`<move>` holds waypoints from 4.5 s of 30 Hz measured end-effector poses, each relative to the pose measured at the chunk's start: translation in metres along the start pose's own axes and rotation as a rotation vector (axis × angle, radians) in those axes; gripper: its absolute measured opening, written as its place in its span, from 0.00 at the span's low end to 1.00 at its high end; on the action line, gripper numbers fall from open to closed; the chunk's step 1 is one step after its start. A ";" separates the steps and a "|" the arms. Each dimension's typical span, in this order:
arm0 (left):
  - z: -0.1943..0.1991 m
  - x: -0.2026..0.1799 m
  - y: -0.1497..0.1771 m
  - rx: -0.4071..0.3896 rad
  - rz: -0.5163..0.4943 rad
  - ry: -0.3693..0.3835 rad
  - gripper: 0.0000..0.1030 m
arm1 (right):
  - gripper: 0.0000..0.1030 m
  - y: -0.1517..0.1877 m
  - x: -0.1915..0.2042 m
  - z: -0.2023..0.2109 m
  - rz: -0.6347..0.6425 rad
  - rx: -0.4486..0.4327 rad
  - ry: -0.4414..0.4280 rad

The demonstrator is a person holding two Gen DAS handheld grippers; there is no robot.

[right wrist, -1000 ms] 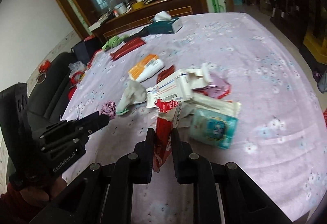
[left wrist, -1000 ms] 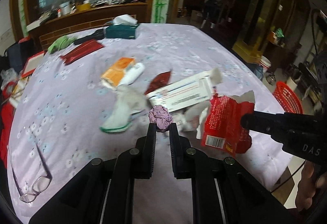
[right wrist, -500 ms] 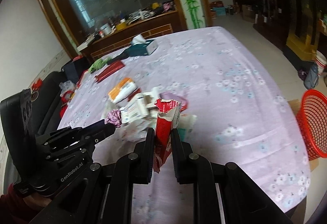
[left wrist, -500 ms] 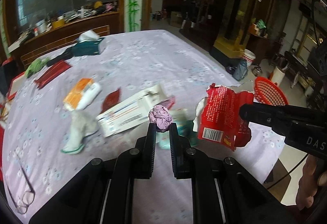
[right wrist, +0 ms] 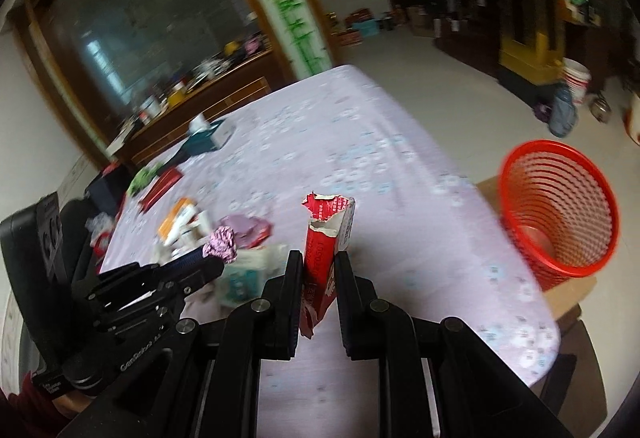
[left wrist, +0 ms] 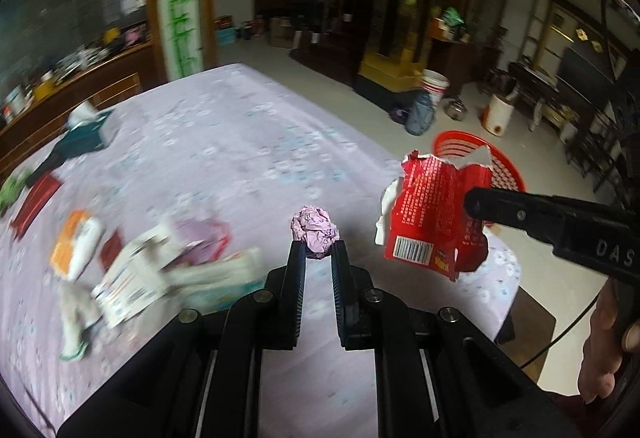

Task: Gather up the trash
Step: 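Carry the pink paper and red snack bag in both tools over the red wastebasket, then open both tools to drop the paper and snack bag into the basket, then move both open tools back to the trash pile on the table, then grasp the white sock with the left tool while the right tool grasps the clear plastic bag, then carry the white sock and plastic bag in both tools over the red wastebasket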

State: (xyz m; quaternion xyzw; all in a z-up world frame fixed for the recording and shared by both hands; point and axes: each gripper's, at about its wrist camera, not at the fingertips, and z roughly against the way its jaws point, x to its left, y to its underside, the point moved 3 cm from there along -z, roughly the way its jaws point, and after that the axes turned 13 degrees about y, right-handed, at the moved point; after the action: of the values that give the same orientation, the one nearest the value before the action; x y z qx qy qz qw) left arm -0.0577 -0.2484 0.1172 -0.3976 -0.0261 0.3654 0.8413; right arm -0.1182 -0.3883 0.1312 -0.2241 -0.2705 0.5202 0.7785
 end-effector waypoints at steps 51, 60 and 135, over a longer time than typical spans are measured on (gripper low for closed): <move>-0.066 -0.054 -0.035 0.038 0.118 0.006 0.55 | 0.29 -0.034 -0.103 -0.038 -0.093 0.070 0.050; 0.031 0.030 0.021 -0.040 0.285 -0.095 0.55 | 0.39 -0.005 -0.011 -0.039 0.033 0.114 -0.040; 0.060 0.064 0.055 -0.080 0.244 -0.193 0.19 | 0.22 0.026 0.085 -0.048 0.187 0.077 -0.084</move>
State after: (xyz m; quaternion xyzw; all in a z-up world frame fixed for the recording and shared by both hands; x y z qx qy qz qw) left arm -0.0635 -0.1464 0.1047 -0.3942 -0.0731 0.5000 0.7677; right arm -0.0777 -0.3031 0.0944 -0.1962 -0.2605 0.6093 0.7228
